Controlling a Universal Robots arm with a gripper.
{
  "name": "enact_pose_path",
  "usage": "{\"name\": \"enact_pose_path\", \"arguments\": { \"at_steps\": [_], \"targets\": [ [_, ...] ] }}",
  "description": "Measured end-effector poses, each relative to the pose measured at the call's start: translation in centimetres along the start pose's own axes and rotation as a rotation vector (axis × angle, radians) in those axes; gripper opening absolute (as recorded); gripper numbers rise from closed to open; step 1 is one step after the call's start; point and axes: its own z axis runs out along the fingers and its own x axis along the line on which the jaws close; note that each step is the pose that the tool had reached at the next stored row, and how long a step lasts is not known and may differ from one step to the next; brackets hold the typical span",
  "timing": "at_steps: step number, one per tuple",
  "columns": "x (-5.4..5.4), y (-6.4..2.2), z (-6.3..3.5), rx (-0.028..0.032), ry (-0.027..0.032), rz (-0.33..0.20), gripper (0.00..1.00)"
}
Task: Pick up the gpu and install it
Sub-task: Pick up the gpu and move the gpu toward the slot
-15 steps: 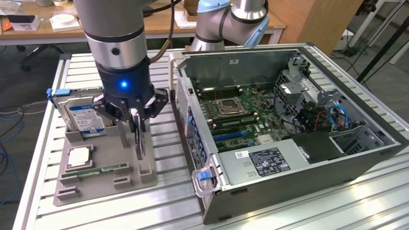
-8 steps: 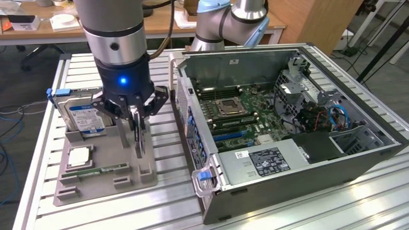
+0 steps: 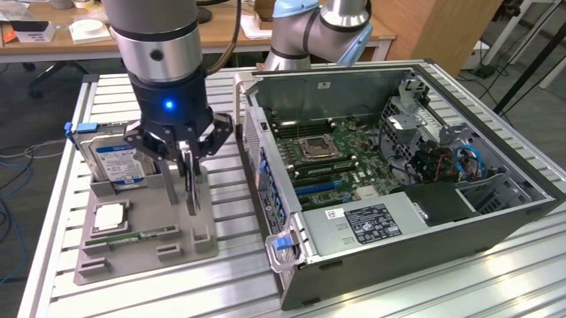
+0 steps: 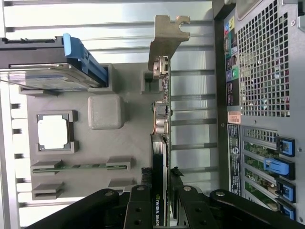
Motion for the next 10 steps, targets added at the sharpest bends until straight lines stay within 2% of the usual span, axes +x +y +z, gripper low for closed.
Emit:
{"name": "enact_pose_path", "arguments": {
  "at_steps": [10],
  "targets": [
    [-0.01,0.02,-0.39,-0.0001,0.0000,0.000,0.26]
  ]
}}
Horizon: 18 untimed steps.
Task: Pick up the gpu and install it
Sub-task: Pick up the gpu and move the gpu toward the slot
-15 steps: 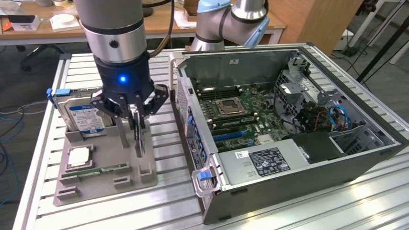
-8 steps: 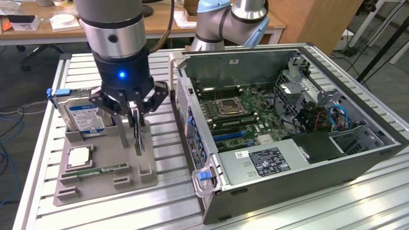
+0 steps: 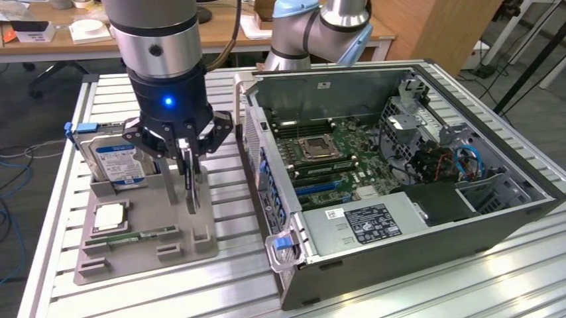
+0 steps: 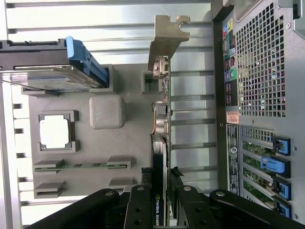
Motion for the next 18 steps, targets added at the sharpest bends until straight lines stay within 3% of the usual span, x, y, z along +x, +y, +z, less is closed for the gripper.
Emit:
{"name": "enact_pose_path", "arguments": {
  "at_steps": [18],
  "targets": [
    [0.0,0.05,-1.00,0.0000,0.0000,0.000,0.26]
  ]
}}
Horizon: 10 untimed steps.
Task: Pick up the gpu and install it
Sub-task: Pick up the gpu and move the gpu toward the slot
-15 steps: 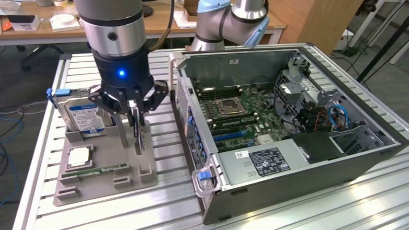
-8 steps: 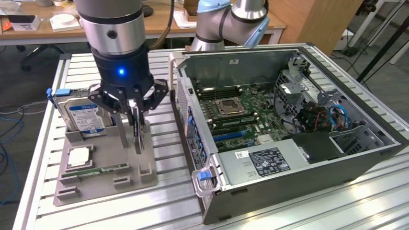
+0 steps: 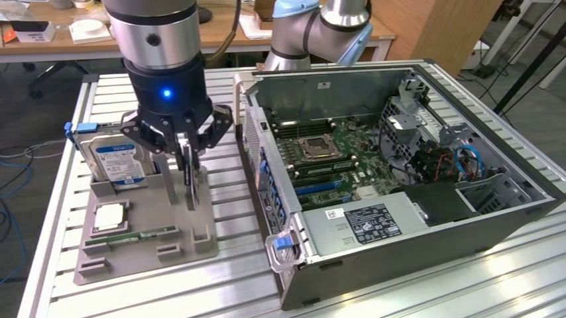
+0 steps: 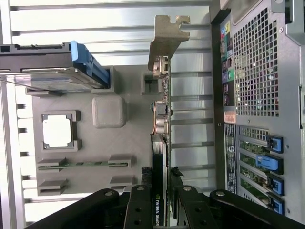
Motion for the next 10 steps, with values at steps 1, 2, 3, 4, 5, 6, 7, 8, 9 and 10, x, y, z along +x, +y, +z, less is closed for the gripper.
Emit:
{"name": "enact_pose_path", "arguments": {
  "at_steps": [1,2,3,4,5,6,7,8,9,10],
  "targets": [
    [0.0,0.00,-0.12,0.0000,0.0000,0.000,0.26],
    [0.0,0.01,-0.24,0.0000,0.0000,0.000,0.26],
    [0.0,0.01,-0.34,0.0000,0.0000,0.000,0.26],
    [0.0,0.02,-0.46,0.0000,0.0000,0.000,0.26],
    [0.0,0.02,-0.57,0.0000,0.0000,0.000,0.26],
    [0.0,0.03,-0.69,0.0000,0.0000,0.000,0.26],
    [0.0,0.04,-0.81,0.0001,0.0000,0.000,0.26],
    [0.0,0.04,-0.91,0.0000,-0.0001,0.000,0.26],
    [0.0,0.04,-1.02,0.0000,0.0000,0.000,0.26],
    [0.0,0.05,-1.14,0.0000,-0.0001,0.000,0.26]
  ]
}}
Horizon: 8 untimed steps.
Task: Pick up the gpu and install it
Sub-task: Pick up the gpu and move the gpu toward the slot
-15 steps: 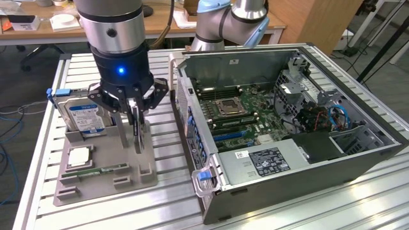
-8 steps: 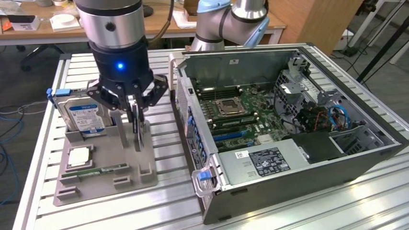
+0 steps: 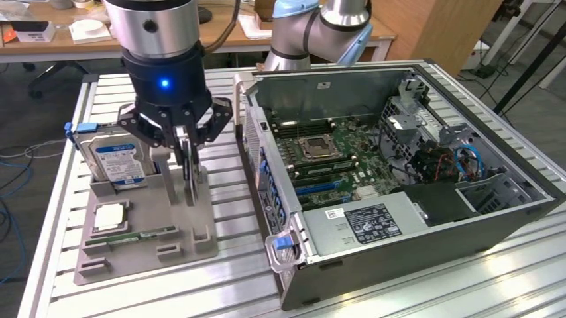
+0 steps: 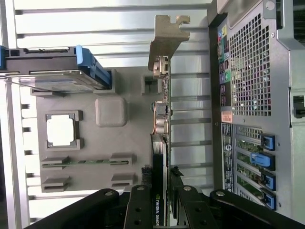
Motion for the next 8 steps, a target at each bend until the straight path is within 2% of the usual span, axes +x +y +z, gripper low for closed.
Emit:
{"name": "enact_pose_path", "arguments": {
  "at_steps": [8],
  "targets": [
    [-0.02,0.04,-0.93,0.0001,0.0001,0.000,0.26]
  ]
}}
